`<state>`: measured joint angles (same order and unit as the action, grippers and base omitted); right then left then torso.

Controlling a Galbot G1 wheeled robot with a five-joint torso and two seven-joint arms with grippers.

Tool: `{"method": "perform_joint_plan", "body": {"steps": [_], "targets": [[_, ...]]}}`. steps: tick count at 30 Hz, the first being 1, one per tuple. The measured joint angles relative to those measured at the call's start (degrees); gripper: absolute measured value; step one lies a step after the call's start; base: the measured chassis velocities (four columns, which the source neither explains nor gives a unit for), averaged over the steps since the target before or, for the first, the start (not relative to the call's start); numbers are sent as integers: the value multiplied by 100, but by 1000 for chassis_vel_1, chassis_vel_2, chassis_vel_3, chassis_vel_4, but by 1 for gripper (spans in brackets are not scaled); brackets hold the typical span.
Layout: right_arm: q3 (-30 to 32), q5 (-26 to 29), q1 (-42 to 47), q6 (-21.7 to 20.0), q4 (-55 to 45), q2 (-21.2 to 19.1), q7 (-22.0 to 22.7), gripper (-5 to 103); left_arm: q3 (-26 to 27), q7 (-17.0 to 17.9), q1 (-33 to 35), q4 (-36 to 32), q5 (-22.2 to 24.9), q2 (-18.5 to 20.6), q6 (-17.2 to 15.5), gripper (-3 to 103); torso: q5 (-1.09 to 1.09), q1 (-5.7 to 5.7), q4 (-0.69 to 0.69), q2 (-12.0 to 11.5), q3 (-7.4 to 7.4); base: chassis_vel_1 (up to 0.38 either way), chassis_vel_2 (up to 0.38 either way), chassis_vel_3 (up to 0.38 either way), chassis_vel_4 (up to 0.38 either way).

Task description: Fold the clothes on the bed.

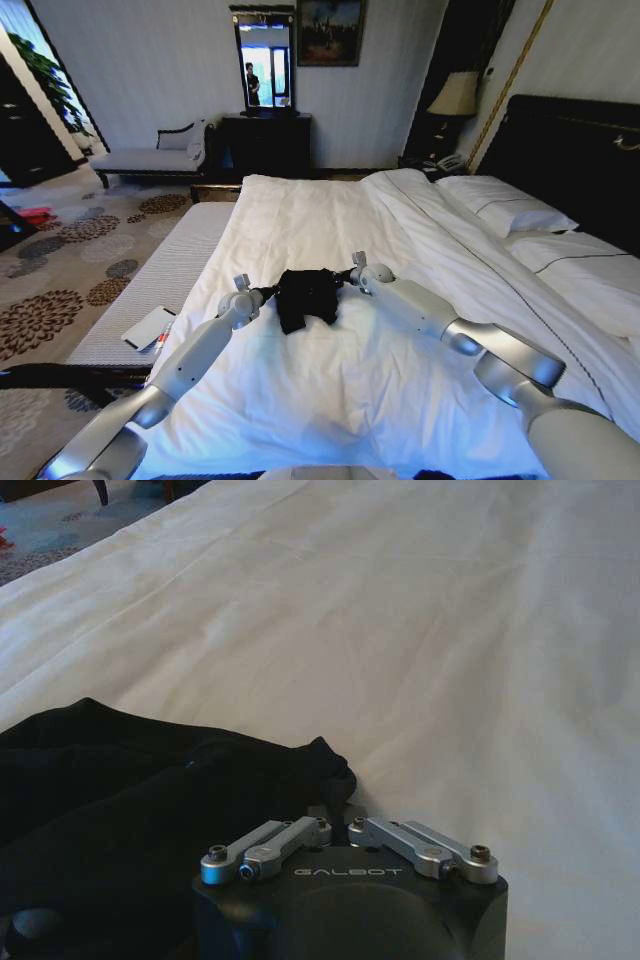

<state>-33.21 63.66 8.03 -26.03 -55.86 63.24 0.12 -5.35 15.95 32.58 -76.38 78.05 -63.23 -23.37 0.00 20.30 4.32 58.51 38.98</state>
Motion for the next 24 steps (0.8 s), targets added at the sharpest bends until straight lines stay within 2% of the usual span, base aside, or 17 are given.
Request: {"method": "perform_joint_plan", "body": {"steps": [7, 12, 19, 24], "targets": [[94, 47, 44, 44, -191, -139, 78, 2, 36, 27, -28, -78, -9, 49, 23, 3, 0, 0, -1, 0, 0, 0, 0, 0, 0], [324, 287, 27, 37, -661, -498, 268, 2, 126, 61, -186, -344, 56, 220, 34, 1, 0, 0, 2, 0, 0, 0, 0, 0, 0], [660, 795, -274, 1, -1342, -1007, 494, 2, 112, 153, -976, -592, 344, 460, -86, 1, 0, 0, 1, 0, 0, 0, 0, 0, 0], [714, 1082, -515, -35, -1667, -1196, 571, 2, -19, 163, -1519, -618, 495, 541, -205, 1, -1, 0, 2, 0, 0, 0, 0, 0, 0]]}}
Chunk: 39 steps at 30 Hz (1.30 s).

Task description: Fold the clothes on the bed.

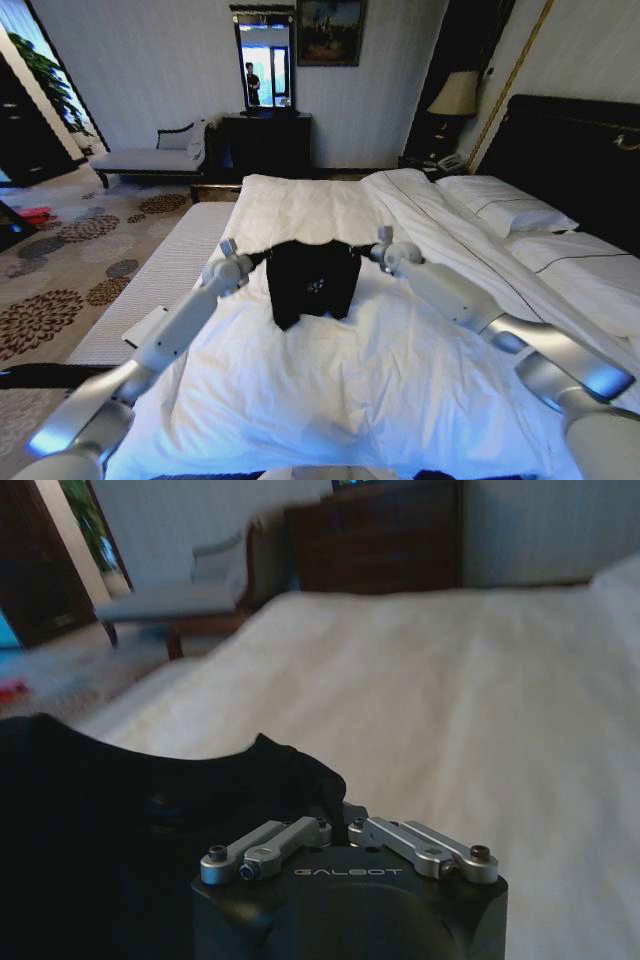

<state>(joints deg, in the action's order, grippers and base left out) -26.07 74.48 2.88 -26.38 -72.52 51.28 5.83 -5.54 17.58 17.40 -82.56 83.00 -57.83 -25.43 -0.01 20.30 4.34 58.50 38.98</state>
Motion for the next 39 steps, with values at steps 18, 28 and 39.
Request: {"method": "perform_joint_plan", "body": {"steps": [18, 28, 39], "targets": [[-525, 952, -2176, 38, 172, -225, 209, 2, -1486, -263, -2991, 1006, 596, 520, 93, 1, 2, 0, -3, 0, 0, 0, 0, 0, 0], [-776, 1077, -2981, 187, 872, 16, 219, 2, -2176, -537, -4610, 2008, 888, 155, 137, 1, 1, 0, -1, 0, 0, 0, 0, 0, 0], [-631, 1305, -3210, 126, 261, -298, 309, 2, -2118, -211, -4957, 1193, 1357, 623, 23, 1, 0, 0, 1, 0, 0, 0, 0, 0, 0]]}}
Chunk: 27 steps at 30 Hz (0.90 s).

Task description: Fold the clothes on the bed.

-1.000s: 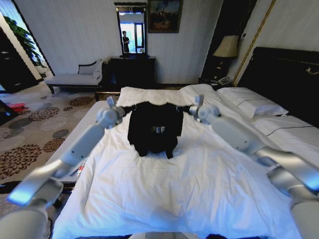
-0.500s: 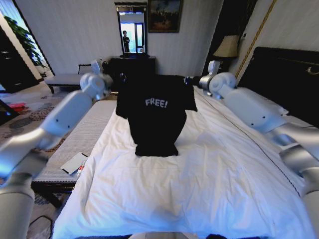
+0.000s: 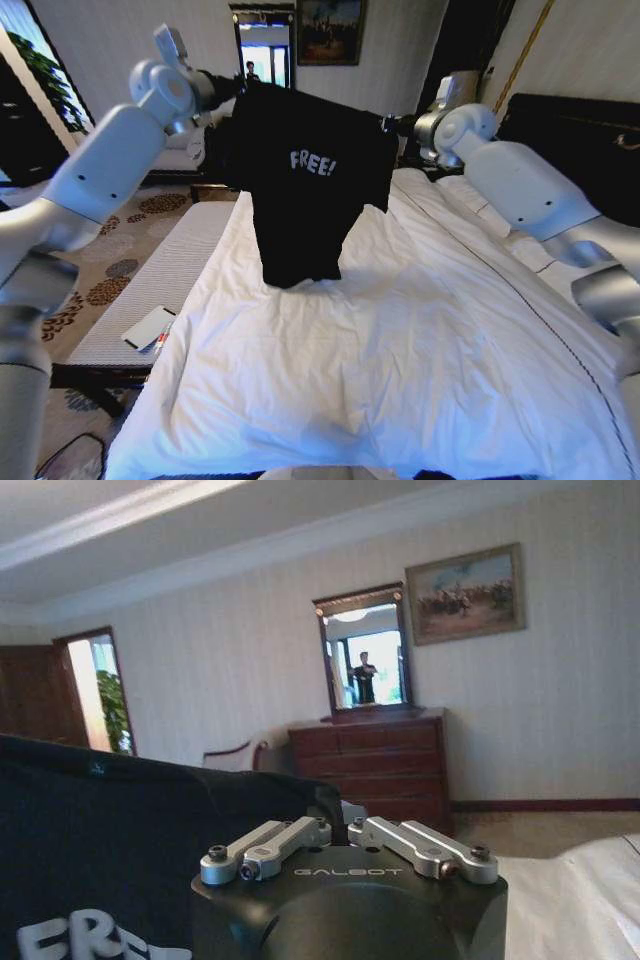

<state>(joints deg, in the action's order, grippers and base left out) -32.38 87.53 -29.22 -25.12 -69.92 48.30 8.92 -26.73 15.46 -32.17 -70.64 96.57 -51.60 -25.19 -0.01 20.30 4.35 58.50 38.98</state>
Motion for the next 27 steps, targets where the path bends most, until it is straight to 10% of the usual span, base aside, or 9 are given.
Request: {"method": "perform_joint_plan", "body": {"steps": [15, 21, 27], "targets": [[1251, 1636, 417, -700, -2296, -1154, 1048, 2, 1030, 926, 863, -2675, 849, 1528, 32, 1, 0, -2, -1, 1, -2, 0, 0, 0, 0], [1968, 2240, 806, -897, -3174, -1585, 1547, 2, 2035, 1280, 1616, -3908, 1415, 2179, 136, 1, 0, -2, -1, 1, -2, 0, 0, 0, 0], [3221, 3237, 1469, -1032, -4233, -2244, 2078, 2, 3894, 1326, 3508, -5406, 2115, 3709, 417, 1, 5, -1, -7, 1, -1, 0, 0, 0, 0]]}}
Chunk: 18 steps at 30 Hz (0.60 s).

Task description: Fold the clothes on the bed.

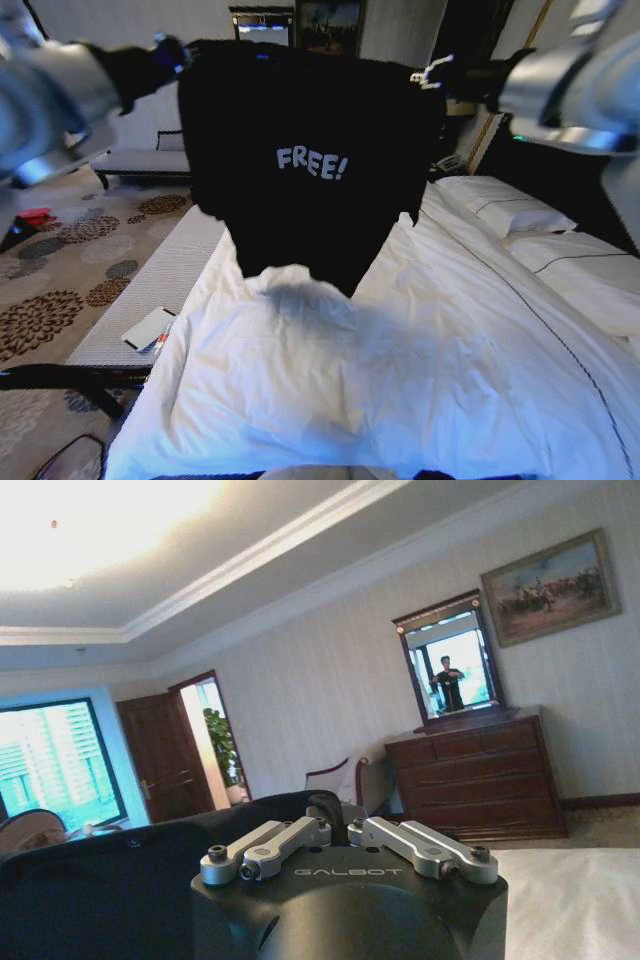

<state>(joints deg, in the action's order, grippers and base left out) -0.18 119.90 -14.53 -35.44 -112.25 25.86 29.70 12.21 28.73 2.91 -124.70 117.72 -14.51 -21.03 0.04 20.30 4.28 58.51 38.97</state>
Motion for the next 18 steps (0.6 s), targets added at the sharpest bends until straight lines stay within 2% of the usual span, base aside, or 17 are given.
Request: {"method": "perform_joint_plan", "body": {"steps": [2, 3, 4, 5, 6, 7, 8, 9, 10, 12, 13, 18], "targets": [[556, 245, 403, -67, -369, -242, 146, 2, 1009, -13, 794, -404, 326, 399, 40, 1, -3, 0, 0, 0, -1, 0, 0, 0, 0], [556, 245, 403, -67, -369, -242, 146, 2, 1009, -13, 794, -404, 326, 399, 40, 1, -3, 0, 0, 0, -1, 0, 0, 0, 0], [1133, 431, 900, -113, -679, -528, 249, 2, 1553, 22, 1278, -644, 494, 533, 49, 1, -8, -2, -1, 1, -2, 0, 0, 0, 0], [1321, 505, 1098, -121, -812, -682, 274, 2, 1712, 61, 1475, -753, 549, 546, 55, 1, -11, -2, -1, 1, -2, 0, 0, 0, 0], [1518, 609, 1311, -124, -964, -889, 302, 2, 1793, 99, 1607, -828, 579, 532, 61, 1, -12, -3, 0, 2, -2, 0, 0, 0, 0], [1868, 869, 1629, -119, -1241, -1285, 377, 2, 1925, 186, 1796, -995, 658, 472, 62, 1, -5, -3, 17, 1, -2, 0, 0, 0, 0], [2111, 1118, 1786, -119, -1446, -1528, 497, 2, 2050, 268, 1859, -1126, 737, 452, 61, 1, -3, -2, 20, 1, -1, -54, -56, -19, 17], [2111, 1118, 1786, -119, -1446, -1528, 497, 2, 2050, 268, 1859, -1126, 737, 452, 61, 1, -3, -2, 20, 1, -1, -54, -56, -19, 17], [2297, 1357, 1852, -119, -1610, -1678, 647, 2, 2190, 410, 1888, -1266, 914, 436, 48, 1, -4, -2, 18, 2, -1, -54, -1, -41, -35], [2497, 1735, 1877, -118, -1817, -1838, 893, 2, 2336, 570, 1902, -1413, 1162, 443, 20, 1, -7, 0, 3, 1, 1, 0, 0, 0, 0], [2604, 1976, 1881, -131, -1934, -1928, 1047, 2, 2423, 666, 1901, -1485, 1358, 473, -16, 1, -4, 1, 1, 0, 1, 0, 0, 0, 0], [2872, 2753, 1867, -229, -2184, -2140, 1613, 2, 2742, 909, 1843, -1572, 2097, 634, -156, 1, -2, 0, 4, 1, 1, 0, 0, 0, 0]]}}
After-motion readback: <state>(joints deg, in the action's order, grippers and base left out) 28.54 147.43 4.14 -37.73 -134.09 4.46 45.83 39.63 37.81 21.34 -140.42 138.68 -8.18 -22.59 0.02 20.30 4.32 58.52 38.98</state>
